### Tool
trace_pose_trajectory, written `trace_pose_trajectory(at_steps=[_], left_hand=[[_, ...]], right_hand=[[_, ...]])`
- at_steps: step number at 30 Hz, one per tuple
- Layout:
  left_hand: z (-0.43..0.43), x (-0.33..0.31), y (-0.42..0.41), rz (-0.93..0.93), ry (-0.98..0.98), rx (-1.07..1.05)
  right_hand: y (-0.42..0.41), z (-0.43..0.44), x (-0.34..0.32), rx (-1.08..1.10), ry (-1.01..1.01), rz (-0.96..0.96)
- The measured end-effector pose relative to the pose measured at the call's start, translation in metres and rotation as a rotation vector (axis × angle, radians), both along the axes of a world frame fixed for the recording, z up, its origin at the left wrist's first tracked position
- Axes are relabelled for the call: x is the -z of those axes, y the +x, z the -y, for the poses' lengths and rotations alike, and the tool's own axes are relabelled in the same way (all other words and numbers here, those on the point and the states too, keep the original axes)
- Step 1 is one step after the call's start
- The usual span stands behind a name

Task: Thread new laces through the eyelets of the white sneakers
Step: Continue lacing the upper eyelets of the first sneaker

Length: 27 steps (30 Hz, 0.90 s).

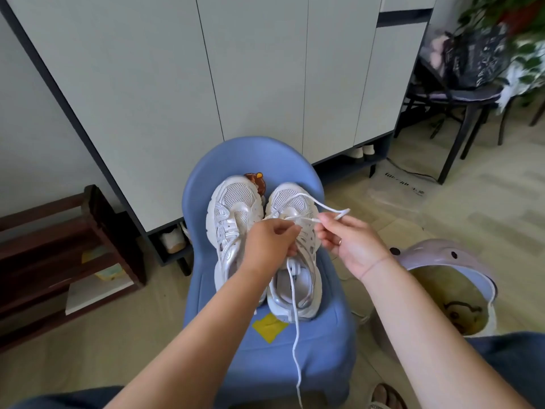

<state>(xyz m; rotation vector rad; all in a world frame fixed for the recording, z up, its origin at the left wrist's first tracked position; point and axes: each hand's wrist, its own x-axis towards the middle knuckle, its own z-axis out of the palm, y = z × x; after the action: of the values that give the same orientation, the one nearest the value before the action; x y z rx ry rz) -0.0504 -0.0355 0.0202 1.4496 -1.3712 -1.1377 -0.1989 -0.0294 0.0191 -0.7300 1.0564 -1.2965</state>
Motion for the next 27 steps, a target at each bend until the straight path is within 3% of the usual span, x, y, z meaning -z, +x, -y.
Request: trace_pose_trajectory(at_steps=[8,12,16,21,27], left_hand=[[0.013,0.007,-0.003,0.115,-0.020,-0.046],[0.013,0.009,-0.008,0.181,-0.021,-0.028],[0.020,0.007,-0.007,0.125,0.099,0.027],[0.030,0.007,-0.006,0.008,0.223,0.083],[0.028,0.012,-0.004,-0.060,0.201,0.073]], right_hand=[[-0.001,0.041,0.021,0.056,0.005,-0.364],[-0.002,0.044,0.026,0.026,0.009,-0.406],[0.000,0.041,0.027,0.023,-0.002,-0.378],[-0.001,0.043,0.035,0.013,-0.031,-0.486],[-0.008,0.046,0.039,-0.032,-0.039,-0.588]])
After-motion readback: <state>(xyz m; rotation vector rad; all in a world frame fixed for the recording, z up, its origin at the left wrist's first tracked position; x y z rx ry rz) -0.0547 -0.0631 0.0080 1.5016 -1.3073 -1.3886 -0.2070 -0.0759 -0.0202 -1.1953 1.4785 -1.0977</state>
